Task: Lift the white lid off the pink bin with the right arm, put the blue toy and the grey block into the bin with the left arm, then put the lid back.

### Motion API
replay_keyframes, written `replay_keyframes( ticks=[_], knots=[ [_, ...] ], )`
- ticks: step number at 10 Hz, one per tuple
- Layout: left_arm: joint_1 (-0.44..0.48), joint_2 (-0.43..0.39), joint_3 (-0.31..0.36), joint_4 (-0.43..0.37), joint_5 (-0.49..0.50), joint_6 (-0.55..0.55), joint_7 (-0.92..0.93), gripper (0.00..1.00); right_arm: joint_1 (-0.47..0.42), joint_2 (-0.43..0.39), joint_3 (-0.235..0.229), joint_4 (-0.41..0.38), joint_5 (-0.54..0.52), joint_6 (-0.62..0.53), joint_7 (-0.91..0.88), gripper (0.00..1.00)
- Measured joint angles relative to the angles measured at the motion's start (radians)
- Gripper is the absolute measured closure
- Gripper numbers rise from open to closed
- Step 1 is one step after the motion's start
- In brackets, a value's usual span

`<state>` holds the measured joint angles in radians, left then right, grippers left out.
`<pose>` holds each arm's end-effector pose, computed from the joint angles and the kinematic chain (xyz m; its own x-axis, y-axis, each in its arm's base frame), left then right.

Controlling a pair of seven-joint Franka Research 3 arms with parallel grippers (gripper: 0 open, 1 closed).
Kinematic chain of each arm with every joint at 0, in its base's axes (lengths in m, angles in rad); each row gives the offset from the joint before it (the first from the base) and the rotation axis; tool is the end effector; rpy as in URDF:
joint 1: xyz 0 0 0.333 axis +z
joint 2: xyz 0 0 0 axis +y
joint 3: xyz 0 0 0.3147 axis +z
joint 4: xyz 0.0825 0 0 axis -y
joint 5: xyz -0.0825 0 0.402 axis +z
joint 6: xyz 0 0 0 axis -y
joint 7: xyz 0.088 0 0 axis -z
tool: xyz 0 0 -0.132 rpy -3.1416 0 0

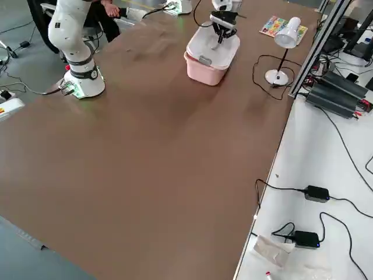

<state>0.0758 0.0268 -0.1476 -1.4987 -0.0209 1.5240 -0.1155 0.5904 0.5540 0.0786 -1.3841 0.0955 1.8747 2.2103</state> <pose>0.5749 -0.0431 0.6141 0.9991 0.0427 -0.0040 0.0428 -0.9988 0.0245 0.5648 0.4468 0.3543 -0.0167 -0.9977 -0.0660 -0.9916 0.0080 0.1293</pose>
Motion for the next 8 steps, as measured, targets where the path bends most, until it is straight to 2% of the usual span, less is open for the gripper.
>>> replay_keyframes(
  ticks=[2,8],
  knots=[
    [0.039,-0.002,0.01,0.023,-0.005,-0.01,0.01,0.0,0.003,0.0,-0.001,0.0,0.0,0.003,0.04,0.95],
    [0.027,0.002,-0.035,0.023,-0.005,-0.033,-0.003,0.0,0.041,0.001,-0.002,-0.053,-0.004,0.018,0.047,0.95]
  ],
)
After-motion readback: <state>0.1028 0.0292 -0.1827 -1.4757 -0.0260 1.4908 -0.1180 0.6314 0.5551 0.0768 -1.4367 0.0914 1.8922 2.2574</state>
